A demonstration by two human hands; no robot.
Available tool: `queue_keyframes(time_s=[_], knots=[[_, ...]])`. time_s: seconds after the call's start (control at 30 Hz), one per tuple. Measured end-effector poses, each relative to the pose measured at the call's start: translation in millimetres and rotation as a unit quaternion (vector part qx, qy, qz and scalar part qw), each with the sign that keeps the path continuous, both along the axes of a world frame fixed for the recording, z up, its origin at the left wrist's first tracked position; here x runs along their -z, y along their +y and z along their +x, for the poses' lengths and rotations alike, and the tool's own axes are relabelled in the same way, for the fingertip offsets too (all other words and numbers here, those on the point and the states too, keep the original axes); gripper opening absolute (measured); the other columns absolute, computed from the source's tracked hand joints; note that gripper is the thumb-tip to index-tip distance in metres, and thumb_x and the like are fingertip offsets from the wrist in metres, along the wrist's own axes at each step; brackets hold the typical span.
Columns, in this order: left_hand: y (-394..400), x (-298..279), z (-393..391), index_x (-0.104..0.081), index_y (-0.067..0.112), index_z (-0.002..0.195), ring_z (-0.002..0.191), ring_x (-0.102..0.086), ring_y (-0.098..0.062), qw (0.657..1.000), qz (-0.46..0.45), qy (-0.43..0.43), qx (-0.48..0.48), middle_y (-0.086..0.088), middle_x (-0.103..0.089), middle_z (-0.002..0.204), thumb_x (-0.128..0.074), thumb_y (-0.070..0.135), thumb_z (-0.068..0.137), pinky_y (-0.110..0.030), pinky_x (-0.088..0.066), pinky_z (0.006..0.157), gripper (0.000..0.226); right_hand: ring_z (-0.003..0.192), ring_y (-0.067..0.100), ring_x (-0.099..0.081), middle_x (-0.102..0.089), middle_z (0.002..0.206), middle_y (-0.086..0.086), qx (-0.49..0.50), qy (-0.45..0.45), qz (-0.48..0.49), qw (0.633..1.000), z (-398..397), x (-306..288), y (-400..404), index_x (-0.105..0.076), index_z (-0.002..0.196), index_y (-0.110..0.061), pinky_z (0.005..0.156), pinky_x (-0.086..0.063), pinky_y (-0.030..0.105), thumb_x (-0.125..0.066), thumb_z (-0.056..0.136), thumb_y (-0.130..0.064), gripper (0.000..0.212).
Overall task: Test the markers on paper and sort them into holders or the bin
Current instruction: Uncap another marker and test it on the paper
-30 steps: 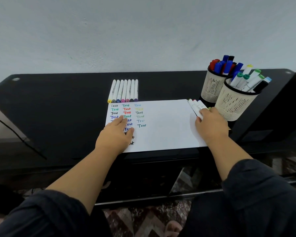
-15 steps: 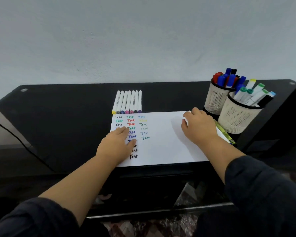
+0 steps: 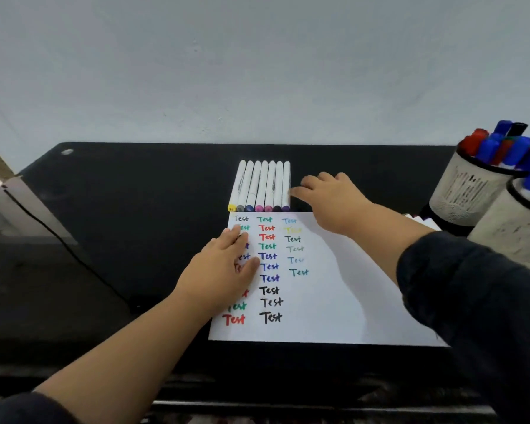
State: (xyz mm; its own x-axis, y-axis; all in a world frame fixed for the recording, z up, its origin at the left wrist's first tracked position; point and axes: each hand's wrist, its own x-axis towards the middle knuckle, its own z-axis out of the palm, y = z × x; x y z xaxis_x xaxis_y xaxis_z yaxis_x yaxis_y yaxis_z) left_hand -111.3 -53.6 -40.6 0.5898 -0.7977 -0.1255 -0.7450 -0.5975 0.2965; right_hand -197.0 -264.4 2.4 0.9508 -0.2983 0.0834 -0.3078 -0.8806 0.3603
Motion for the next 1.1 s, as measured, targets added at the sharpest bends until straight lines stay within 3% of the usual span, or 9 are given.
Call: queue_keyframes(time_s=[0.27, 0.4, 0.53, 0.63, 0.7, 0.77, 0.9, 0.97, 1.1], knots=[[2.1, -4.4, -2.2, -0.008, 0.031, 0.150, 0.144, -0.002, -0.007, 1.000, -0.009, -0.005, 0.003, 0.015, 0.002, 0.157, -0.030, 0.054, 0.096, -0.026, -0.007, 0.113, 0.063, 0.119, 0.022, -0.043, -0.044, 0.135, 0.001, -0.071, 0.057, 0.011, 0.996, 26.4, 1.0, -7.8, -0.037, 0.138, -0.022, 0.093, -0.039, 0.033, -0.049, 0.090, -0.005, 0.052], [2.9, -3.8, -2.8, -0.008, 0.031, 0.150, 0.144, -0.002, -0.008, 1.000, -0.006, -0.001, 0.003, 0.015, 0.002, 0.157, -0.030, 0.054, 0.096, -0.026, -0.006, 0.113, 0.063, 0.109, 0.022, -0.046, -0.044, 0.127, 0.005, -0.070, 0.057, 0.012, 0.996, 26.2, 5.1, -8.7, -0.043, 0.134, -0.022, 0.080, -0.038, 0.030, -0.049, 0.092, -0.007, 0.045], [3.6, -3.9, -2.4, -0.008, 0.031, 0.150, 0.144, -0.001, -0.010, 1.000, 0.001, 0.006, 0.000, 0.015, 0.002, 0.157, -0.030, 0.054, 0.096, -0.028, -0.008, 0.114, 0.063, 0.102, 0.024, -0.049, -0.047, 0.122, 0.008, -0.058, -0.011, 0.045, 0.997, 17.8, 11.8, -13.1, -0.044, 0.129, -0.015, 0.071, -0.031, 0.028, -0.046, 0.094, -0.007, 0.036], [4.8, -6.7, -5.2, -0.008, 0.029, 0.151, 0.144, -0.001, -0.011, 1.000, 0.008, 0.004, 0.002, 0.013, 0.001, 0.157, -0.030, 0.052, 0.097, -0.028, -0.007, 0.115, 0.062, 0.093, 0.028, -0.053, -0.054, 0.114, 0.011, -0.021, -0.164, 0.138, 0.977, 4.8, 15.9, -10.7, -0.048, 0.126, -0.008, 0.068, -0.035, 0.032, -0.045, 0.096, -0.010, 0.030], [5.2, -8.0, -6.8, -0.009, 0.027, 0.151, 0.145, -0.002, -0.011, 1.000, 0.013, -0.009, 0.004, 0.011, -0.001, 0.158, -0.029, 0.051, 0.098, -0.028, -0.006, 0.115, 0.062, 0.083, 0.026, -0.056, -0.058, 0.100, 0.007, 0.040, -0.312, 0.276, 0.908, -8.2, 13.6, -2.1, -0.052, 0.116, -0.012, 0.068, -0.043, 0.036, -0.049, 0.095, -0.013, 0.022], [5.3, -10.5, -8.6, -0.009, 0.026, 0.151, 0.145, -0.003, -0.012, 0.999, 0.032, -0.035, 0.010, 0.008, -0.002, 0.158, -0.027, 0.051, 0.098, -0.029, -0.006, 0.115, 0.061, 0.074, 0.018, -0.056, -0.058, 0.085, 0.001, 0.099, -0.428, 0.408, 0.800, -22.3, 11.3, 10.9, -0.050, 0.103, -0.019, 0.066, -0.046, 0.031, -0.052, 0.092, -0.013, 0.013], [3.4, -21.3, -13.3, -0.006, 0.019, 0.151, 0.145, -0.005, -0.015, 0.992, 0.067, -0.100, 0.040, 0.001, -0.003, 0.159, -0.023, 0.047, 0.099, -0.031, -0.006, 0.116, 0.061, 0.073, 0.017, -0.058, -0.062, 0.083, 0.005, 0.139, -0.554, 0.538, 0.620, -46.7, 4.8, 37.7, -0.048, 0.084, -0.025, 0.063, -0.046, 0.024, -0.052, 0.087, -0.009, 0.016], [2.4, -28.9, -18.6, -0.003, 0.020, 0.151, 0.144, -0.010, -0.015, 0.994, 0.052, -0.087, 0.032, 0.004, -0.001, 0.158, -0.029, 0.046, 0.099, -0.032, -0.014, 0.115, 0.063, 0.067, 0.015, -0.058, -0.063, 0.079, 0.006, 0.159, -0.567, 0.575, 0.568, -59.4, -1.9, 50.2, -0.050, 0.086, -0.019, 0.059, -0.044, 0.022, -0.051, 0.086, -0.009, 0.010], [7.6, -43.3, -41.7, -0.011, 0.027, 0.150, 0.141, -0.019, -0.008, 0.998, -0.065, 0.023, -0.002, 0.013, -0.011, 0.157, -0.042, 0.047, 0.096, -0.028, -0.026, 0.110, 0.066, 0.056, 0.014, -0.051, -0.059, 0.067, 0.004, 0.175, -0.561, 0.623, 0.515, -79.6, -13.6, 73.5, -0.054, 0.088, -0.012, 0.053, -0.039, 0.025, -0.050, 0.088, -0.012, 0.003]])
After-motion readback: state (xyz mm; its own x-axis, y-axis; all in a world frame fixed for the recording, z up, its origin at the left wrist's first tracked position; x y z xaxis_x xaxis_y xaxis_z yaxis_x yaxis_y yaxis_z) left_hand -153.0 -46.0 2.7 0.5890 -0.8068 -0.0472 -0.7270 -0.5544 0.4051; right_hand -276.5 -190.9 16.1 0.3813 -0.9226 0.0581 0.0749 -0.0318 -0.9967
